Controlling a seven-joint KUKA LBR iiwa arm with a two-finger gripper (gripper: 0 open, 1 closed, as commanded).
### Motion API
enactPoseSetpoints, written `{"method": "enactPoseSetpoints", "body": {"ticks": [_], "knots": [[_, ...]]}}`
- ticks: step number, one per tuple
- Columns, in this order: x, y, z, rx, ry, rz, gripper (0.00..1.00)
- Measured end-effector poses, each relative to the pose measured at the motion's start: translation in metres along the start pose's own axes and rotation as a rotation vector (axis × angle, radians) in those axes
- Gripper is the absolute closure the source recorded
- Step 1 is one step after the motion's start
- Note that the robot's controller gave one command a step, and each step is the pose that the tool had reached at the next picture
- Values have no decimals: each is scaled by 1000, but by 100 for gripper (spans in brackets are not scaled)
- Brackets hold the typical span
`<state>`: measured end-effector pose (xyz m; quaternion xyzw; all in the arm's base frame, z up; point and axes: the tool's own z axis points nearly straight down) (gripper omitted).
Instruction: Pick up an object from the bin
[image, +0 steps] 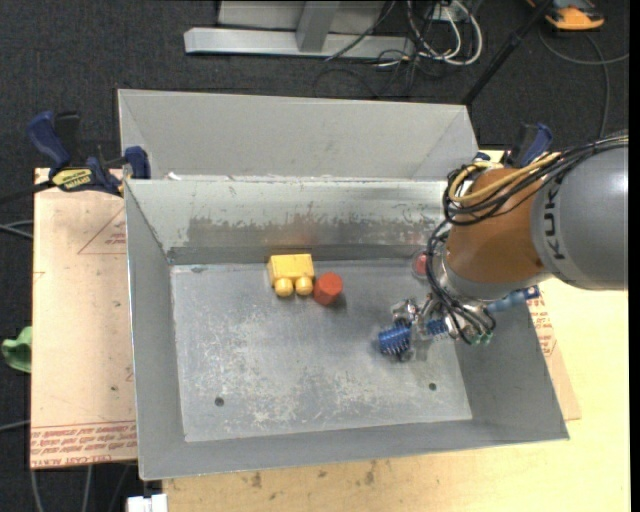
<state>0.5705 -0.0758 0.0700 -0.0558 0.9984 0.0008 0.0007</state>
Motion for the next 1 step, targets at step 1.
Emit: {"method": "enactPoseSetpoints", "body": {"ticks": [1], "knots": [[18,-11,-214,3,-8,48,100]]}}
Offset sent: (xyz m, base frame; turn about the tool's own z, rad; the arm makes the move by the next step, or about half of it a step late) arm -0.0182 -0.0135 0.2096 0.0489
